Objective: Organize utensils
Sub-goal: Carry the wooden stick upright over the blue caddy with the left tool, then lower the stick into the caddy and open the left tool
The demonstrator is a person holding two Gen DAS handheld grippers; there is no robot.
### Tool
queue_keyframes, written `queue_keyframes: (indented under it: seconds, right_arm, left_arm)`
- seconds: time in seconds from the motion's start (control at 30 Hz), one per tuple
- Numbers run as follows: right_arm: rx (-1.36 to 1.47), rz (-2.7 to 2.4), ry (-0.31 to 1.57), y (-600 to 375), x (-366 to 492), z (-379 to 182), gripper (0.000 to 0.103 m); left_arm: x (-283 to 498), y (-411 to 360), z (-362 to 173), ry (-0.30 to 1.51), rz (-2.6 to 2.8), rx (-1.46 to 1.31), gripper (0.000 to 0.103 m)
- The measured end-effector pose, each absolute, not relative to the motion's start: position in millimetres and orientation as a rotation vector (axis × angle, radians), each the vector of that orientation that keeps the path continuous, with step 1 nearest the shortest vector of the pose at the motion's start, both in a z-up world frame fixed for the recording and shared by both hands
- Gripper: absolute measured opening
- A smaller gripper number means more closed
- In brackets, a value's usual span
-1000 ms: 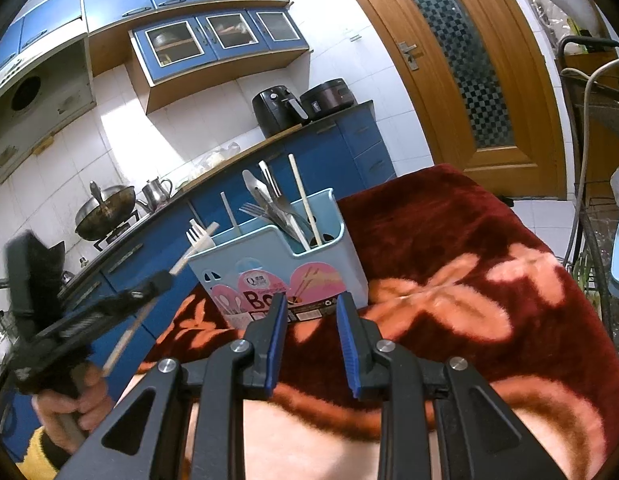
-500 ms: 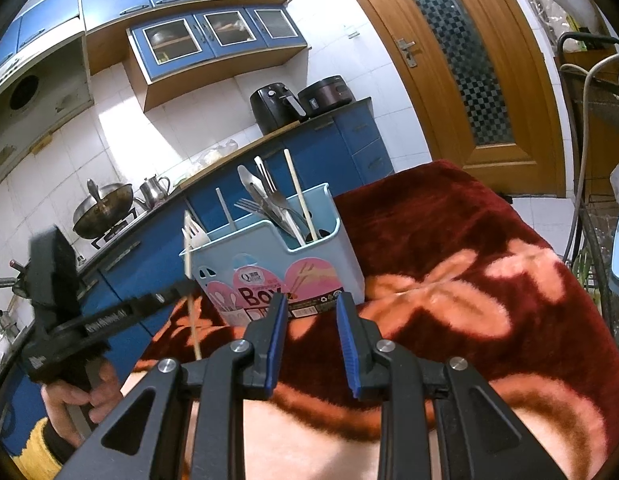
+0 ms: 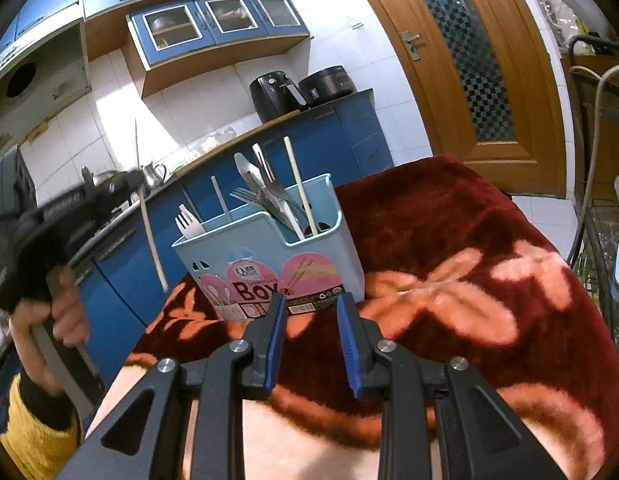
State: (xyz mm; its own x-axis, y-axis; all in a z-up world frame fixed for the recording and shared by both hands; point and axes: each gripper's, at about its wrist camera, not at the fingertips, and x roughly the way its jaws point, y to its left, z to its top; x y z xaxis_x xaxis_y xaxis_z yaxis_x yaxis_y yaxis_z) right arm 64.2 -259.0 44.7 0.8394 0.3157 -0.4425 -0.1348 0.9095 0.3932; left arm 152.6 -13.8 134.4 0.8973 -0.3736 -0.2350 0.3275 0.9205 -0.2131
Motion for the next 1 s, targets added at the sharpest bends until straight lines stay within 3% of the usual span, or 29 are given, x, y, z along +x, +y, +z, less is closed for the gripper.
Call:
queue_keyframes:
  seconds: [0.33,0.77,1.0]
  right_arm:
    - [0.309,0.266,0.525,-240.3,73.5,47.0,0.031]
    - [0.304,0.265,0.546,-236.9,80.8,40.6,0.034]
    - [0.291,0.265,0.530,-232.7,74.4,45.8,0.034]
  left_arm:
    - [183.9,-18.2,144.1,0.117,-0.278,-0.135,0.004]
    - [197.5,-18.3,88.1,0.269,-0.284,-0.146,0.005]
    - [182.7,-15.8,84.3,0.356,-0.288,-0.134,0.022]
